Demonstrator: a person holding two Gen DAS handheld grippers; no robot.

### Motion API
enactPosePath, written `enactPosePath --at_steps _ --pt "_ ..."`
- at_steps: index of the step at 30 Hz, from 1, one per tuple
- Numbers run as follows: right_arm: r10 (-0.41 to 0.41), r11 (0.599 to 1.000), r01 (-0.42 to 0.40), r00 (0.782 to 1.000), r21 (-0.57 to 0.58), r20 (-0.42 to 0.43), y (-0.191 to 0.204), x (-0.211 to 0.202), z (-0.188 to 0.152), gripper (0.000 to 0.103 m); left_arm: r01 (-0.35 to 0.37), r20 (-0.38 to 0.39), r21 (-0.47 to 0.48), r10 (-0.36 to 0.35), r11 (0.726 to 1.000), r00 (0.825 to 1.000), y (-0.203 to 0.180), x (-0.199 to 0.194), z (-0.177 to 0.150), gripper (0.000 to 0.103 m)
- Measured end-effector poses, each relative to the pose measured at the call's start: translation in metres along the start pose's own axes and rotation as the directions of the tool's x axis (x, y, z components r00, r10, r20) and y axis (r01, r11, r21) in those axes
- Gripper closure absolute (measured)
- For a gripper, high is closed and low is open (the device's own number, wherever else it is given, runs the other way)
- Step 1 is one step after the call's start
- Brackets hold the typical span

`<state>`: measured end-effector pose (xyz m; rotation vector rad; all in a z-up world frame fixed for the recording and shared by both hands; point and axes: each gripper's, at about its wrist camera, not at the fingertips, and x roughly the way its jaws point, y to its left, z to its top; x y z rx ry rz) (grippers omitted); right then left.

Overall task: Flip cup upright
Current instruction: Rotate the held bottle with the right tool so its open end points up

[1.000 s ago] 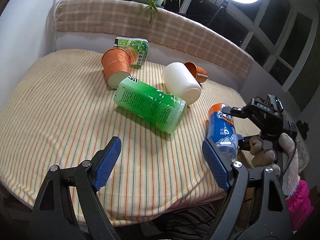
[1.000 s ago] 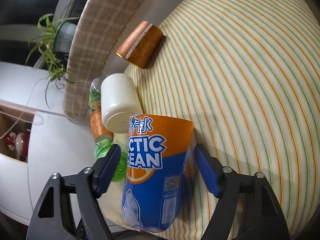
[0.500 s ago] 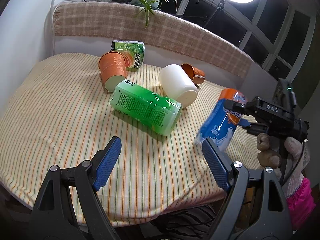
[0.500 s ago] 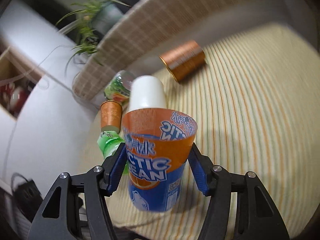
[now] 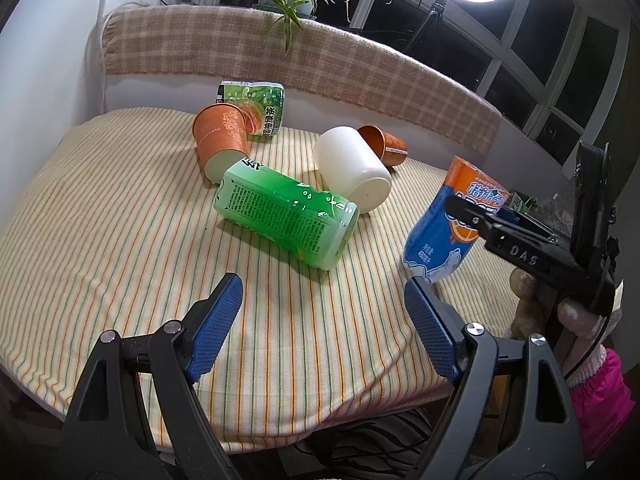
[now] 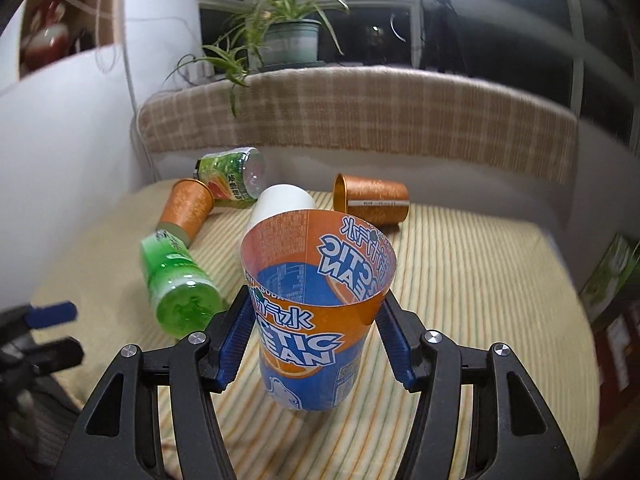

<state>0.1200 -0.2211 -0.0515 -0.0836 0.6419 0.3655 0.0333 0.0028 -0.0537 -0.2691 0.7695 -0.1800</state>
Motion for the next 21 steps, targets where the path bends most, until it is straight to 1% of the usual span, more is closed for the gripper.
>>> enactPosePath --at_steps 5,16,21 --pt "-0.029 0.998 0.03 0.999 -0.054 0.015 0.01 0.003 -0.003 0.044 -0.008 0.015 0.013 0.008 1.0 1.0 -0.002 -0.002 0.0 0.018" --pt "-0.03 0.998 0.032 0.999 -0.057 0.025 0.017 0.0 -0.01 0.044 -0.01 0.022 0.016 0.009 1.0 1.0 -0.003 -0.004 0.001 0.018" --pt "-0.029 0.998 0.031 0.999 -0.056 0.025 0.017 0.0 -0.011 0.042 -0.01 0.022 0.016 0.009 1.0 1.0 -0.003 -0.004 0.0 0.018"
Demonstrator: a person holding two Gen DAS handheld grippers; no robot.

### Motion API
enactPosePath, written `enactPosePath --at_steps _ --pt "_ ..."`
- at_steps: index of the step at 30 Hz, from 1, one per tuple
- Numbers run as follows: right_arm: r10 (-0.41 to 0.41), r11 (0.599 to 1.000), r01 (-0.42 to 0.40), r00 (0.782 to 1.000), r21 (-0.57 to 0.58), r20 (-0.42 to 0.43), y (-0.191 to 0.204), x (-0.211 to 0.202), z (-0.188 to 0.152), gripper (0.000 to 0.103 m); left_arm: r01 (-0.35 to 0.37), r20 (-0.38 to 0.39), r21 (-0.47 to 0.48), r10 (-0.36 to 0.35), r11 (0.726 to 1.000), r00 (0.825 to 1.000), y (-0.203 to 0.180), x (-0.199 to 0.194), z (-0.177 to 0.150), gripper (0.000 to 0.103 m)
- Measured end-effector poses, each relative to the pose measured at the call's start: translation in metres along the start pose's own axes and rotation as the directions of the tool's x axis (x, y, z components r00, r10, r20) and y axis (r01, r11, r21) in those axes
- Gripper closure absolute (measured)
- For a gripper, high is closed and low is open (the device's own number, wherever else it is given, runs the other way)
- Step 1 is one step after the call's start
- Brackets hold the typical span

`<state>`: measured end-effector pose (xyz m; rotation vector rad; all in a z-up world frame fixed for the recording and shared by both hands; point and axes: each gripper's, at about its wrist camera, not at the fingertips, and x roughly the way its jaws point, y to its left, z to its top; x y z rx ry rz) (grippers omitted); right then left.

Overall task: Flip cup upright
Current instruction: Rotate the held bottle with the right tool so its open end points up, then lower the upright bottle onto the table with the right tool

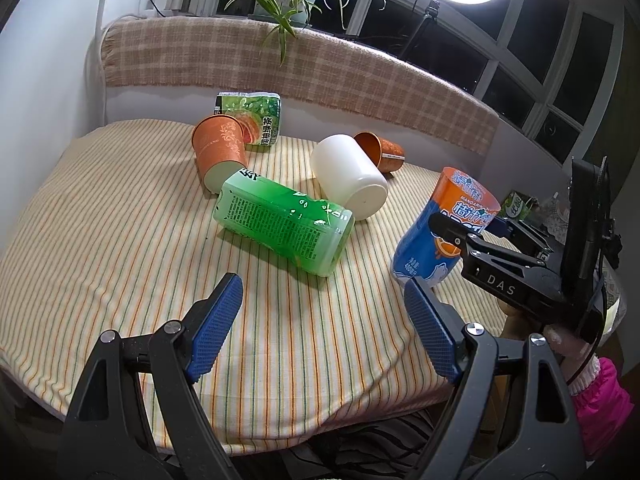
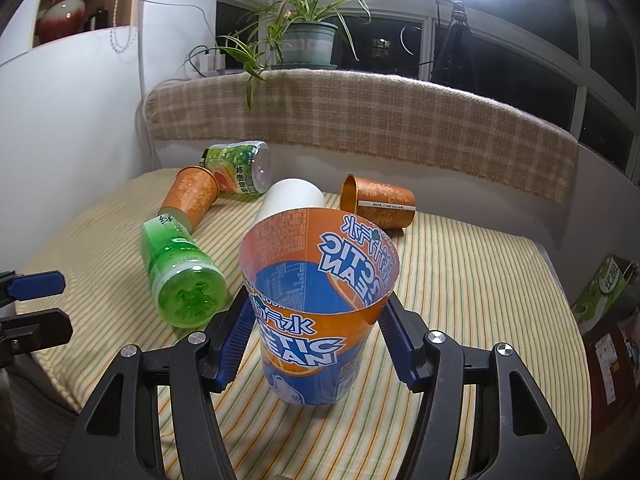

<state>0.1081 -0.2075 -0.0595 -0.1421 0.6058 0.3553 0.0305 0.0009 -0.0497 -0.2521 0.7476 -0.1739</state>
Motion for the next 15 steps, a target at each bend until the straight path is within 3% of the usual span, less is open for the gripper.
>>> enactPosePath --at_steps 15 --pt "0.043 0.999 -0.043 0.999 0.005 0.0 0.0047 -0.0039 -0.0051 0.041 0.007 -0.006 0.003 -0.007 1.0 1.0 -0.0036 0.0011 -0.0001 0.018"
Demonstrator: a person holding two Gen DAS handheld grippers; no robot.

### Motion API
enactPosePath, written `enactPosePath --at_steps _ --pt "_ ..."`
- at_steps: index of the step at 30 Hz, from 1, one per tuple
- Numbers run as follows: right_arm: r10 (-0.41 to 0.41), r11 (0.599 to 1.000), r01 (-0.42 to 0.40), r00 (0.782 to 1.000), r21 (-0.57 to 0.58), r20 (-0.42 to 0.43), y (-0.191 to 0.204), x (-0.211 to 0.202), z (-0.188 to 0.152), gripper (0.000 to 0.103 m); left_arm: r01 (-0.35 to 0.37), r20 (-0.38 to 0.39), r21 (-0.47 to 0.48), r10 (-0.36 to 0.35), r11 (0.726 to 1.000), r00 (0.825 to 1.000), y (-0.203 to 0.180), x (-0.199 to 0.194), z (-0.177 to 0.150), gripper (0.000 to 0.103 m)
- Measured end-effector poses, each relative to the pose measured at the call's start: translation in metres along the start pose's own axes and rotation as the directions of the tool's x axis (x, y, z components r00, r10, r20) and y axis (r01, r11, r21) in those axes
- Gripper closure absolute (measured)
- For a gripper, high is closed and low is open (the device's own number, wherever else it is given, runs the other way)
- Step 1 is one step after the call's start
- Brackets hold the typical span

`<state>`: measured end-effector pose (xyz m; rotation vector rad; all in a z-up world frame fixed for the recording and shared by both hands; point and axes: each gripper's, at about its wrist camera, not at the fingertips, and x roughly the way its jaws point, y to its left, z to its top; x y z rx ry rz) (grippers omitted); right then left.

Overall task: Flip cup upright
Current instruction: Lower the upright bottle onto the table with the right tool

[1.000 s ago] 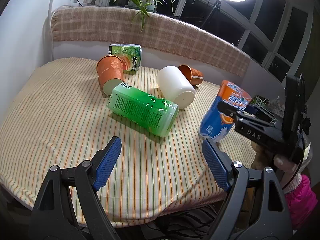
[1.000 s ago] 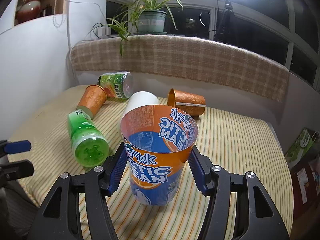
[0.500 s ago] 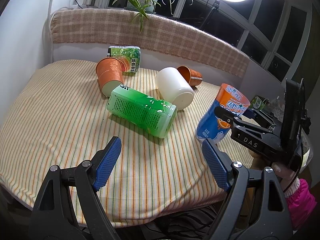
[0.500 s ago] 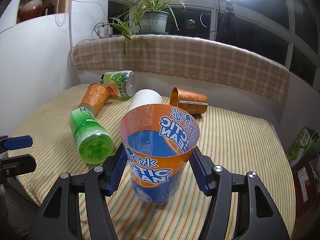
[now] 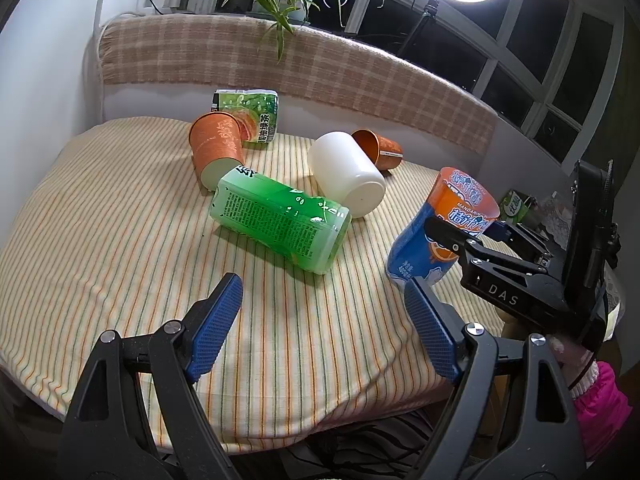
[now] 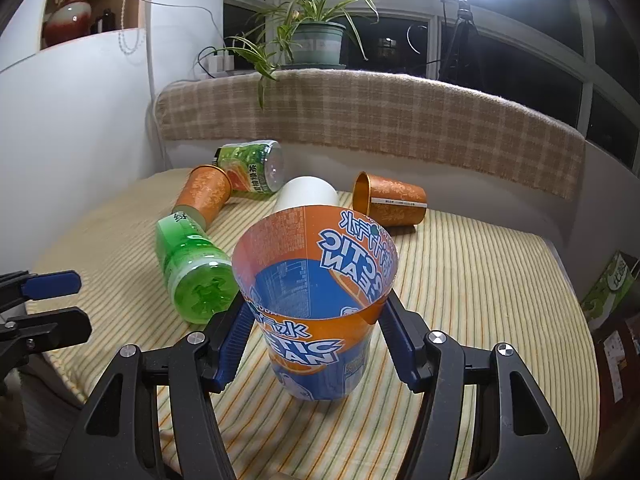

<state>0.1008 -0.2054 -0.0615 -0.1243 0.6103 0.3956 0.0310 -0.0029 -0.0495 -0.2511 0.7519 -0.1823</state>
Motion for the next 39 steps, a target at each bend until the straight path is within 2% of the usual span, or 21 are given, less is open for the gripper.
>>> enactPosePath --at_steps 4,8,21,32,39 --pt "0.02 1.0 -0.02 1.0 0.012 -0.006 -0.001 0.0 -0.001 0.041 0.001 0.0 0.0 -0.001 1.0 1.0 -0.001 0.0 0.0 0.018" --pt "0.031 0.999 -0.031 0.999 0.011 -0.007 0.0 -0.001 -0.002 0.034 0.003 -0.002 0.0 -0.003 1.0 1.0 0.0 0.0 0.0 0.018" --pt "0.072 0.994 -0.071 0.997 0.081 -0.01 -0.006 -0.018 -0.012 0.031 0.0 0.014 0.028 0.0 1.0 1.0 -0.007 0.002 0.005 0.018" --pt "0.076 0.98 -0.075 0.997 0.186 0.006 -0.027 -0.045 -0.017 0.031 -0.015 0.119 0.113 0.002 0.994 0.993 -0.031 -0.005 0.026 0.018" --pt "0.022 0.97 -0.036 0.998 0.239 0.061 -0.04 -0.064 -0.012 0.031 -0.07 0.229 0.174 0.028 0.982 0.973 -0.047 -0.015 0.037 0.018"
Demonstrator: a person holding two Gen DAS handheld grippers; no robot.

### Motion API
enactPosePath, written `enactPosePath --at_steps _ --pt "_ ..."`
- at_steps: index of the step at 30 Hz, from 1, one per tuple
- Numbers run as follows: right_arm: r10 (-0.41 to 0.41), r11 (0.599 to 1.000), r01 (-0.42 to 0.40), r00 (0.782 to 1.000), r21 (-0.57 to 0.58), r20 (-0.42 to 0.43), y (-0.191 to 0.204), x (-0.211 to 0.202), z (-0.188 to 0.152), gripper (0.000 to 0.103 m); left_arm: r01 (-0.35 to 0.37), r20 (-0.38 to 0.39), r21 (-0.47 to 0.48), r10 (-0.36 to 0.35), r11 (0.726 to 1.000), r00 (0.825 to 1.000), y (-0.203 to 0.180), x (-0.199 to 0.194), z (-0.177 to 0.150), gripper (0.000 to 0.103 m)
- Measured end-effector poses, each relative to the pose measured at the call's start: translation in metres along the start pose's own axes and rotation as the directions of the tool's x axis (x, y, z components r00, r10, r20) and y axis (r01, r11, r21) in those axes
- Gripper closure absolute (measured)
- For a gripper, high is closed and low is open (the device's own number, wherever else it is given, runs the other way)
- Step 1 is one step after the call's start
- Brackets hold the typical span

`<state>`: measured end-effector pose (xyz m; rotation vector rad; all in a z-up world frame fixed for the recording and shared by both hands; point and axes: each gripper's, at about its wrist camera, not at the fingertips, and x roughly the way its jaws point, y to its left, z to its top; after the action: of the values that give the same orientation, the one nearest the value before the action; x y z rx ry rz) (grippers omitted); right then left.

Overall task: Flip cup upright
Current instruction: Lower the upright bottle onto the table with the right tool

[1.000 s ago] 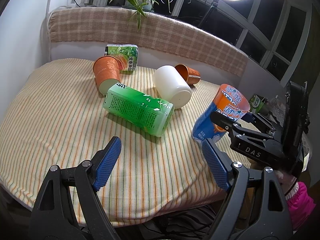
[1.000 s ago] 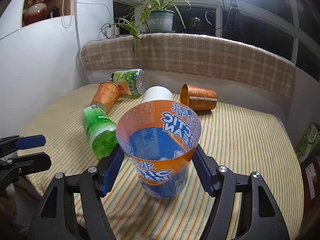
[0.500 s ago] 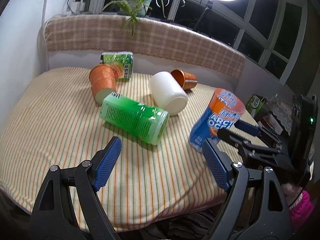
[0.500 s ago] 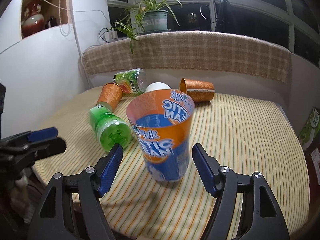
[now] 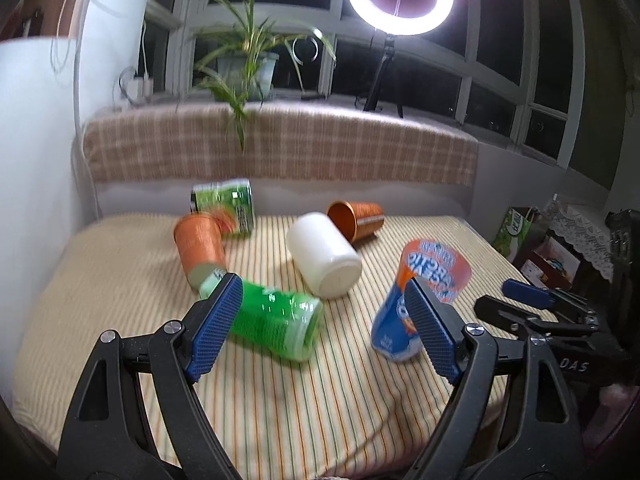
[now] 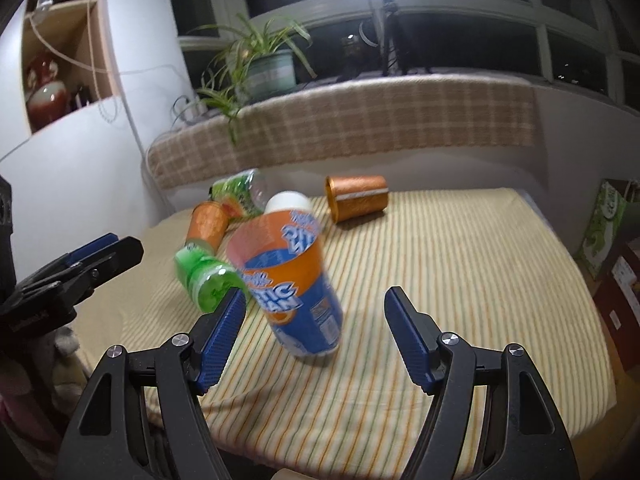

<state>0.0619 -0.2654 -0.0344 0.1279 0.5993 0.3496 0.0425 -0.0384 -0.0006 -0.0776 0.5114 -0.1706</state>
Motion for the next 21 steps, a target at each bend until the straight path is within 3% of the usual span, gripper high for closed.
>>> enactPosePath --at_steps 4,19,20,21 --pt "-0.024 1.0 0.023 0.999 0.019 0.043 -0.003 -0.011 0.002 0.024 -0.014 0.031 0.008 0.014 1.0 0.999 -0.003 -0.003 0.005 0.017" --pt "-0.146 0.989 0.147 0.979 0.003 0.141 0.003 -0.031 0.005 0.022 -0.076 0.079 0.028 0.073 0.997 0.994 -0.005 -0.009 0.008 0.01" --pt "-0.155 0.988 0.157 0.976 -0.004 0.152 0.005 -0.033 0.005 0.021 -0.083 0.082 0.031 0.08 0.996 0.993 -0.005 -0.009 0.008 0.009" --pt "-0.16 0.987 0.164 0.974 -0.007 0.158 0.005 -0.034 0.005 0.021 -0.092 0.088 0.034 0.089 0.995 0.992 -0.006 -0.01 0.007 0.002"
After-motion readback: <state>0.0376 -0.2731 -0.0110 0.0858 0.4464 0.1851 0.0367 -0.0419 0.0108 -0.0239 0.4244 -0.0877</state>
